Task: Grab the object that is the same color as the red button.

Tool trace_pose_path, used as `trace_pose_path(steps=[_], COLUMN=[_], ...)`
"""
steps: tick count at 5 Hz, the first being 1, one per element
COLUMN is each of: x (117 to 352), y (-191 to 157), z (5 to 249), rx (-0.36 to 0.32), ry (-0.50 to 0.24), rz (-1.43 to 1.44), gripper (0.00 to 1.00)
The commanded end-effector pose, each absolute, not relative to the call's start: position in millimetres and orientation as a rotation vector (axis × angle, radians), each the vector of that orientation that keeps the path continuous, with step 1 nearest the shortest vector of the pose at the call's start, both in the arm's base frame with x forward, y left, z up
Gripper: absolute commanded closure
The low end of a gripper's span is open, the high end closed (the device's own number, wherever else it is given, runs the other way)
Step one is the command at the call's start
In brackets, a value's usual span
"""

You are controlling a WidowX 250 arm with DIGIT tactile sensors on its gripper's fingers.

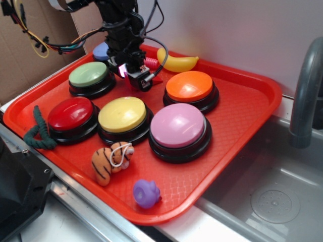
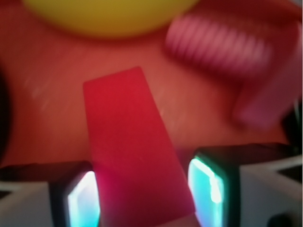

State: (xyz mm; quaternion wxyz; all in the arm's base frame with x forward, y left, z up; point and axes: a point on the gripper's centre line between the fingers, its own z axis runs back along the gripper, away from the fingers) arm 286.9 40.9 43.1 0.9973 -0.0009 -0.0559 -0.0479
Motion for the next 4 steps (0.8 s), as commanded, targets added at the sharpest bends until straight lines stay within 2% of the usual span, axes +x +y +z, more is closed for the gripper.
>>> trace_pose_path(steps=[1,2,3,4], x=[277,251,231,225], y=[37,28,27,25], z=[123,151,165,164], rx=[0.008,0.022,0.028,0.054], ry=[-0.128,-0.106,-0.085,-0.112], rz=[-0.068,-0.027,0.047,0.108], gripper=[1.00,1.00,1.00,1.00])
